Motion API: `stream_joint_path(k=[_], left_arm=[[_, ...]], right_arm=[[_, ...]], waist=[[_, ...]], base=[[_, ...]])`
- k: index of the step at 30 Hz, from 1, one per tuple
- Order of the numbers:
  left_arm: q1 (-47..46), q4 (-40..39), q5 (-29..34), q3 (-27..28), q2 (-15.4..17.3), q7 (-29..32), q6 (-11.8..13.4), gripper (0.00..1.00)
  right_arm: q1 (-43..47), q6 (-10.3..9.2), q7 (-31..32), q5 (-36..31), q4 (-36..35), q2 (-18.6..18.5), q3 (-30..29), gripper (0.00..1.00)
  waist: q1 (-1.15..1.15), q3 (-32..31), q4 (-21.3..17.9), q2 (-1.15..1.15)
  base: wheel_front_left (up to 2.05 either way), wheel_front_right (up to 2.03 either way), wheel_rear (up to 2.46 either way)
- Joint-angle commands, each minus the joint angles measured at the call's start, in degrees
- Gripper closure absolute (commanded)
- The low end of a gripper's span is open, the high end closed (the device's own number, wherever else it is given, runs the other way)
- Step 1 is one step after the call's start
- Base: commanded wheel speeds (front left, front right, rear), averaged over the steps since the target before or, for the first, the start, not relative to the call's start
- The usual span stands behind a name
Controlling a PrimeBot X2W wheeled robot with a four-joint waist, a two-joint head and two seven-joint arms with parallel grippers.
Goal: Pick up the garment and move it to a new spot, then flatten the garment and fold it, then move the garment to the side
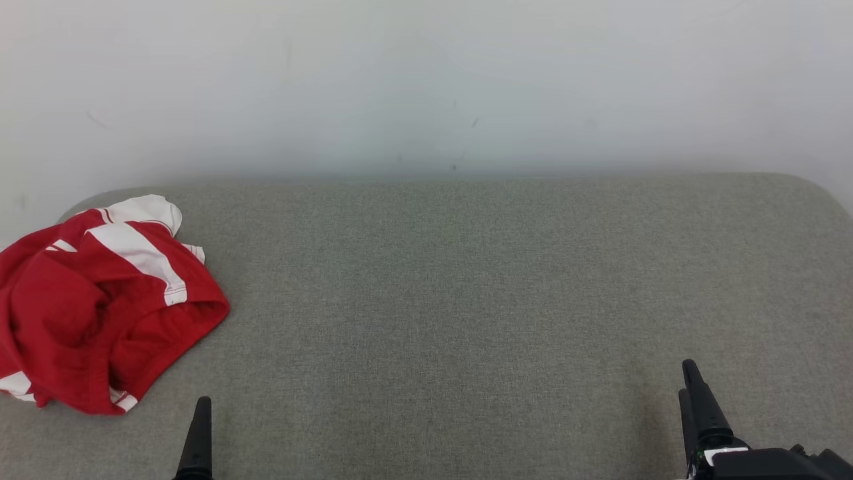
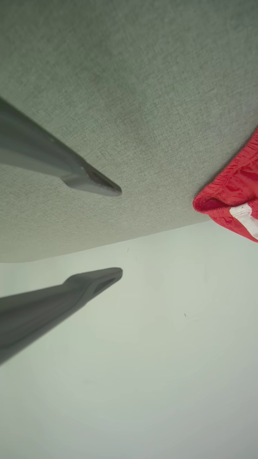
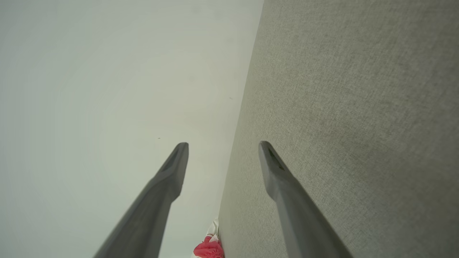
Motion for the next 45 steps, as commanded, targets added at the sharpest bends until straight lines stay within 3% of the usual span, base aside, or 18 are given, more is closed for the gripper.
stream_joint_path(k=[1,26,45], left_arm=[[-0.19,-1.09,1.90,-0.14,0.23,-0.59,0.02,0.00],[2.19,-3.81,32.23,-3.31,0.32,-5.61,1.87,0.00],[3.86,-4.50,47.81,-5.24,0.37,-8.57,2.56,0.00]], right_arm=[[-0.29,-0.03,-0.50,-1.22,-1.07,-0.21,0.03,0.00],[1.61,-0.05,-5.50,-27.57,-1.32,-0.22,2.15,0.00],[2.57,-0.07,-8.44,-43.66,-1.34,-0.26,3.09,0.00]], waist=[[0.00,-0.03,0.05,0.00],[0.00,-0.71,0.80,0.00],[0.00,-1.48,0.98,0.00]], base=[[0.00,0.00,0.00],[0.00,0.00,0.00],[0.00,0.00,0.00]])
